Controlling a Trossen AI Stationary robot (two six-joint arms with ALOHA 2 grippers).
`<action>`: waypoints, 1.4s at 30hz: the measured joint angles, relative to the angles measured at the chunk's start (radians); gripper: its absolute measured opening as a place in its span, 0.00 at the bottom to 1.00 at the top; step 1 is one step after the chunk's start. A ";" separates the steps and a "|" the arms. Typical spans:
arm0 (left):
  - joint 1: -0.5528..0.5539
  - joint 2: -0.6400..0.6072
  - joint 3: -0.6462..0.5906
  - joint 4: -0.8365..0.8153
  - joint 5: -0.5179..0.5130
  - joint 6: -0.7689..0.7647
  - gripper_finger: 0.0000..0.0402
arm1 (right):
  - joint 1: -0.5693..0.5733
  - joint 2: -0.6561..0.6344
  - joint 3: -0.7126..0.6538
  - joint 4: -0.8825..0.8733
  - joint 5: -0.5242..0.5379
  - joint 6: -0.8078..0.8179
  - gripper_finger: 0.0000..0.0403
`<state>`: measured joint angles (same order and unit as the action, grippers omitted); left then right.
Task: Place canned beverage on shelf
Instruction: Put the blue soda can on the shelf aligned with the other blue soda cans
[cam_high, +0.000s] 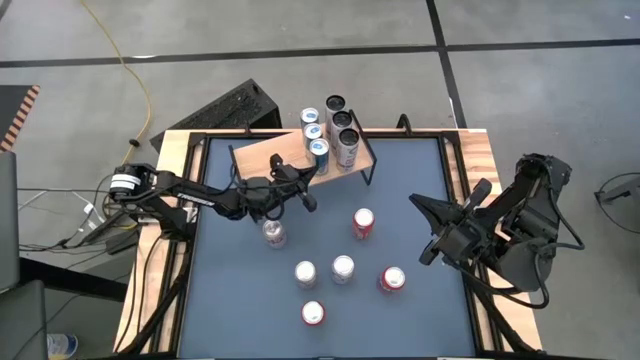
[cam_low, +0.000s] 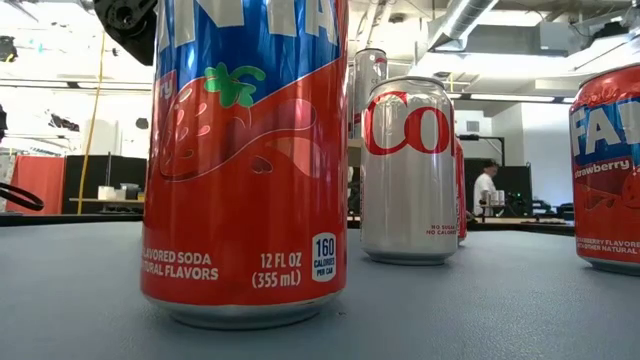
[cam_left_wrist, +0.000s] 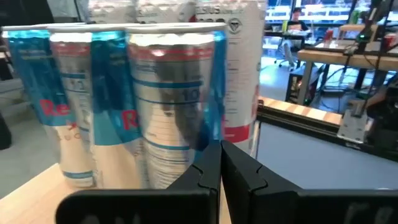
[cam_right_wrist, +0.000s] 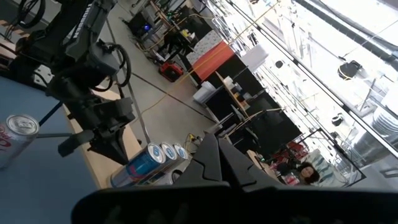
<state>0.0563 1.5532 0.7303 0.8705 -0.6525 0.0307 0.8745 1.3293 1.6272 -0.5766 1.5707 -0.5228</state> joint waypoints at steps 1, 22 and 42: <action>0.000 0.000 0.000 -0.008 -0.006 -0.008 0.00 | 0.000 0.000 0.000 0.000 0.000 0.000 0.00; -0.043 0.001 0.000 0.005 0.021 -0.006 0.00 | 0.000 0.000 0.000 -0.001 0.000 0.010 0.00; 0.013 0.005 0.000 0.053 0.041 -0.016 0.00 | 0.000 0.000 0.000 -0.121 0.000 0.117 0.00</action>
<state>0.0691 1.5581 0.7303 0.9238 -0.6115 0.0143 0.8749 1.3294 1.6268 -0.6971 1.5707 -0.4055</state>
